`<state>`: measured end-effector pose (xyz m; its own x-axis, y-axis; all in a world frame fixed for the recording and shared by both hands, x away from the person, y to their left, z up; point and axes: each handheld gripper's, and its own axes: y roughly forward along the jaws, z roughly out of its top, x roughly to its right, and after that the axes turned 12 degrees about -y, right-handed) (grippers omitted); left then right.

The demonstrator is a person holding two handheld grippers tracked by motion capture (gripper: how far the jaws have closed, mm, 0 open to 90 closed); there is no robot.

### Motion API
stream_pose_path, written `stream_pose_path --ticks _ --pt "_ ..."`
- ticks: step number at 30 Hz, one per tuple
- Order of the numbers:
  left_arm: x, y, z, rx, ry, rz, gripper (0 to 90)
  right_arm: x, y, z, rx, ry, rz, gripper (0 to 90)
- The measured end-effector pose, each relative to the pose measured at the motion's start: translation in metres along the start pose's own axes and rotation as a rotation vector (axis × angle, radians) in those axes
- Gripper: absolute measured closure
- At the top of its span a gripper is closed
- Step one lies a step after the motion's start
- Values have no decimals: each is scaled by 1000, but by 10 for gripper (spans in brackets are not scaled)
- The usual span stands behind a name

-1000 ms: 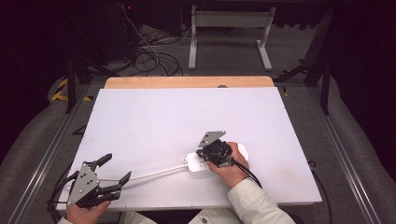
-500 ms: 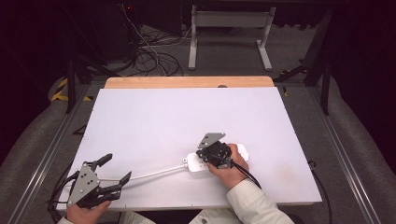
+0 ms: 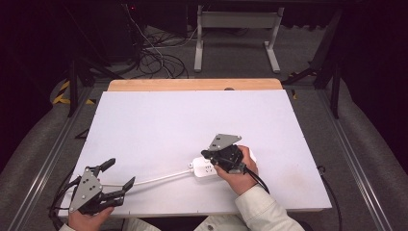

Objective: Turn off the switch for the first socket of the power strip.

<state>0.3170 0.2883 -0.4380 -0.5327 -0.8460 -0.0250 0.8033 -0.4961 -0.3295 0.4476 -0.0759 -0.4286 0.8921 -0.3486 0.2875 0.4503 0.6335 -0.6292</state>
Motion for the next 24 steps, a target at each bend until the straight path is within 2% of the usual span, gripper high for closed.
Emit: stream_pose_path --ticks 16,22,23,24 --pt "0 1 0 0 2 0 200 -1 -11 7 35 -13 -13 900" --pt "0 1 0 0 1 1 200 -1 -14 7 40 -33 -21 900" --pt "0 1 0 -1 0 -1 200 -1 -15 8 44 -33 -18 892" --pt "0 1 0 -1 0 -1 200 -1 -16 8 47 -33 -22 819"
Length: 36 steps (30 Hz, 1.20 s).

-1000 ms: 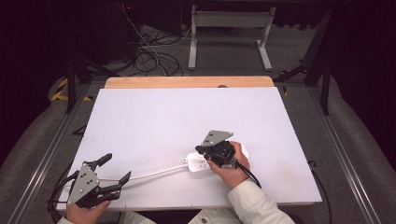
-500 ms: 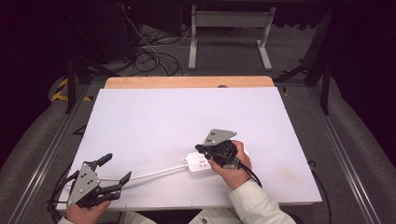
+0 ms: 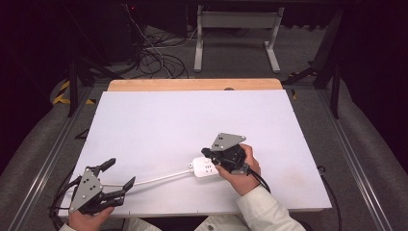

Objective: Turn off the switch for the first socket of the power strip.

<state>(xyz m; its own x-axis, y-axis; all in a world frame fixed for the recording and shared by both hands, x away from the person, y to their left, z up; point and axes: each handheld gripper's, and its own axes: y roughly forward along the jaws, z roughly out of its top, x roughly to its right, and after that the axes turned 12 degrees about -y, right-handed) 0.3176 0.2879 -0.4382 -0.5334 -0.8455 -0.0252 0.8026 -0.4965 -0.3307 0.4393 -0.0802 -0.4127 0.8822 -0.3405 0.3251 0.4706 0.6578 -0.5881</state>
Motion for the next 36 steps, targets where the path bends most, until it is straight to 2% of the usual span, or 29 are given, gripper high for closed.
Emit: stream_pose_path --ticks 5,6,8,11,15,16,20,22,29,36 --pt "0 0 0 0 0 -1 200 0 -4 1 12 -4 -5 699" --pt "0 0 0 0 0 -1 200 0 -4 1 12 -4 -5 699" --pt "0 0 0 -1 -1 -1 200 1 -6 2 17 -13 -1 620" --pt "0 0 0 1 -2 0 200 1 -8 3 20 -15 -4 584" --pt "0 0 0 2 -1 -1 200 1 -10 3 24 -18 -14 518" --pt "0 0 0 2 -3 -1 200 1 -13 4 31 -17 -29 480" --pt "0 0 0 1 -7 -2 200 3 -17 3 44 -12 -43 434" --pt "-1 0 0 3 -6 -1 200 5 -22 2 53 1 -51 380" --pt "-1 0 0 4 -4 0 200 9 -39 -4 77 27 -81 317" --pt "-1 0 0 4 -4 1 200 14 -58 -15 106 42 -114 304"
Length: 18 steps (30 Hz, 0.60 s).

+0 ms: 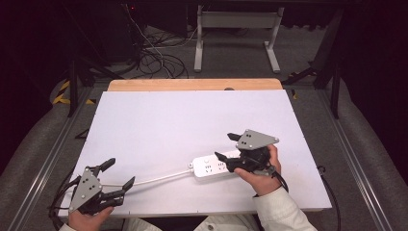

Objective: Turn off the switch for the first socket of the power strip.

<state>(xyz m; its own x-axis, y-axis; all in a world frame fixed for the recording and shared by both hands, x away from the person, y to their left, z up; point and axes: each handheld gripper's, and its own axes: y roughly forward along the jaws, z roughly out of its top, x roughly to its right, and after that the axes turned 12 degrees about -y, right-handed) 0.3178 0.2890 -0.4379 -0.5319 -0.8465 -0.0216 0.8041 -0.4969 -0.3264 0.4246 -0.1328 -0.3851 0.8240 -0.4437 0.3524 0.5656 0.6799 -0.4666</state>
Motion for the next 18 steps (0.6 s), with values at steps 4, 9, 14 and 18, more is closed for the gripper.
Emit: stream_pose_path --ticks 4,9,14,18 --pt "0 0 0 1 0 0 200 3 -8 -6 12 4 -16 297" --pt "1 0 0 2 -8 -1 200 7 -20 -18 33 -2 -37 295" --pt "1 0 0 3 -7 0 200 10 -31 -31 58 10 -61 293" --pt "1 0 0 5 -6 -1 200 9 -37 -45 76 20 -75 283"
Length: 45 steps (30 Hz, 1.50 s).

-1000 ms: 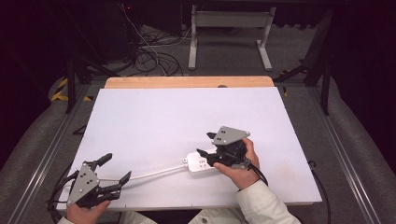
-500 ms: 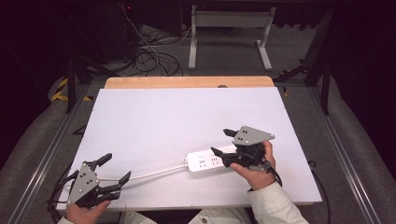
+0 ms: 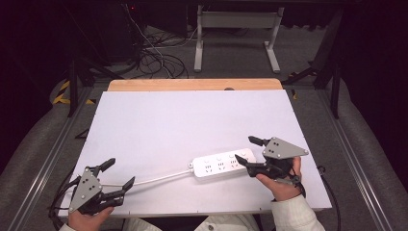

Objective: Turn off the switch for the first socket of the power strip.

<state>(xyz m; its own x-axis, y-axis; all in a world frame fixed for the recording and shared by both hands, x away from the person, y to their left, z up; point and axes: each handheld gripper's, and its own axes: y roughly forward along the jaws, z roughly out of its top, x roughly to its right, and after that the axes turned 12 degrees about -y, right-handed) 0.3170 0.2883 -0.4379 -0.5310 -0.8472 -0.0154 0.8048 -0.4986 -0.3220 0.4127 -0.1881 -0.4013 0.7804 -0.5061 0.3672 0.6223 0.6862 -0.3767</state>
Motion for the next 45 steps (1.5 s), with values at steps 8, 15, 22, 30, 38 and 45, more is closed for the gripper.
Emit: stream_pose_path --ticks 8,15,22,30,38,45 --pt "0 0 0 2 -3 -2 200 0 -9 -22 -4 24 -13 256" --pt "-1 -1 0 3 -4 -6 200 1 -14 -37 -6 28 -20 228" --pt "-1 -1 0 -1 -20 -13 199 1 -17 -53 -48 74 4 220" --pt "-1 -1 0 0 -22 -13 198 1 -19 -74 -80 105 6 173" --pt "-2 -1 0 6 -15 -12 195 -6 -19 -84 -127 107 25 178" --pt "-2 0 0 5 -16 -10 197 -6 -21 -80 -96 99 -3 178"
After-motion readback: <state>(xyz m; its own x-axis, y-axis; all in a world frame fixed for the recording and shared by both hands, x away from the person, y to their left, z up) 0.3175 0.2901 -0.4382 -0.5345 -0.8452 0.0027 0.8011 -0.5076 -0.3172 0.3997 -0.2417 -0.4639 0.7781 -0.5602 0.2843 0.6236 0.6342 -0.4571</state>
